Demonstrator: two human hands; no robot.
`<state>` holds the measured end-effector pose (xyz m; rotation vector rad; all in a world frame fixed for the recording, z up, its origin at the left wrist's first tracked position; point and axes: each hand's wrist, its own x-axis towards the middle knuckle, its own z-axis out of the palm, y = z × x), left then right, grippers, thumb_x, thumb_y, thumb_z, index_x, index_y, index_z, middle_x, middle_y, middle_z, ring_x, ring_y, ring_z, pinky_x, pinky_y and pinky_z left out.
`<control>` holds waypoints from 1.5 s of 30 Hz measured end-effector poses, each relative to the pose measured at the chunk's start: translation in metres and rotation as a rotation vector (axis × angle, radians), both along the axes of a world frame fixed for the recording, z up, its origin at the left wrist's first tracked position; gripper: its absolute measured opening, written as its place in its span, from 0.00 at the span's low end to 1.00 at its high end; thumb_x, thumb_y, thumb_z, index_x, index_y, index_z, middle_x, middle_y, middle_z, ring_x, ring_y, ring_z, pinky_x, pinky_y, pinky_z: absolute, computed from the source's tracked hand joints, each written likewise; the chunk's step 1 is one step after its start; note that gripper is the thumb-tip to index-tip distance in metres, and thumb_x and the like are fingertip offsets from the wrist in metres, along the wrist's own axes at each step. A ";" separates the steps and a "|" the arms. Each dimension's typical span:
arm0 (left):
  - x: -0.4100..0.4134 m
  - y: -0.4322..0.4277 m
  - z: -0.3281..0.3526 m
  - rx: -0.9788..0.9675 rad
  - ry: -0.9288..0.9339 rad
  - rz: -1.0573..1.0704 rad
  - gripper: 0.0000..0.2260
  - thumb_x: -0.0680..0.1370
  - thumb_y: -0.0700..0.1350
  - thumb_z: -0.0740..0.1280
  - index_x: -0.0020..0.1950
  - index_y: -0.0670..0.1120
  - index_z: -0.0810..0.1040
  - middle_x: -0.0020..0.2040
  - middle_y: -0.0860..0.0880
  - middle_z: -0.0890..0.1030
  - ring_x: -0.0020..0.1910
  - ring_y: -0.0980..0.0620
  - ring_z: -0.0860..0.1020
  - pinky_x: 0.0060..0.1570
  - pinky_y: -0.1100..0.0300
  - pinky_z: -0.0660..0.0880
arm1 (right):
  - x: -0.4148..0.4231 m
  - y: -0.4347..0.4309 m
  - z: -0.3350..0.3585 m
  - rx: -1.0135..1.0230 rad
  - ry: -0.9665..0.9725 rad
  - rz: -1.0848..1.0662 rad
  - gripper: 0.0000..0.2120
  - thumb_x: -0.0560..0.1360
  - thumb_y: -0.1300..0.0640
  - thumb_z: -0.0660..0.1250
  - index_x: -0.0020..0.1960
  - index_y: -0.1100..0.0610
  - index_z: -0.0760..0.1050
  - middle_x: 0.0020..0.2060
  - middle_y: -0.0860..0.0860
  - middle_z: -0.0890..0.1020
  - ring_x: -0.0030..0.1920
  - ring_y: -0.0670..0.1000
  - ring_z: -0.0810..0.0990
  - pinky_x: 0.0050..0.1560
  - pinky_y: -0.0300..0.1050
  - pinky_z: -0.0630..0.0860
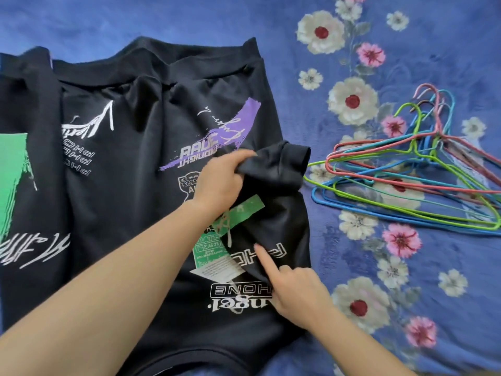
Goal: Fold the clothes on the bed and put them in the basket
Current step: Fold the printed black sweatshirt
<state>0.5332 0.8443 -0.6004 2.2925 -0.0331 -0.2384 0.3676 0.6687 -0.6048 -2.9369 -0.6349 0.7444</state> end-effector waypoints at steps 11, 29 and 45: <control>-0.024 0.093 0.002 -1.220 0.548 0.992 0.11 0.80 0.42 0.62 0.55 0.44 0.83 0.55 0.44 0.84 0.54 0.47 0.83 0.59 0.49 0.76 | -0.008 -0.013 0.003 -0.076 0.097 -0.070 0.43 0.59 0.44 0.62 0.72 0.59 0.67 0.28 0.49 0.74 0.19 0.51 0.73 0.18 0.41 0.58; 0.008 0.173 -0.002 -0.005 0.227 0.593 0.17 0.73 0.45 0.72 0.61 0.46 0.76 0.53 0.50 0.79 0.53 0.49 0.77 0.52 0.60 0.70 | 0.126 0.079 0.026 0.354 -0.058 -0.396 0.21 0.78 0.56 0.61 0.71 0.50 0.70 0.51 0.51 0.81 0.53 0.57 0.79 0.50 0.51 0.73; 0.134 0.282 -0.012 0.302 0.169 0.865 0.27 0.79 0.55 0.61 0.76 0.48 0.62 0.74 0.38 0.60 0.74 0.37 0.55 0.72 0.45 0.52 | 0.368 0.119 -0.027 0.607 -0.147 -0.986 0.32 0.76 0.51 0.58 0.77 0.54 0.53 0.53 0.59 0.81 0.54 0.60 0.79 0.58 0.54 0.74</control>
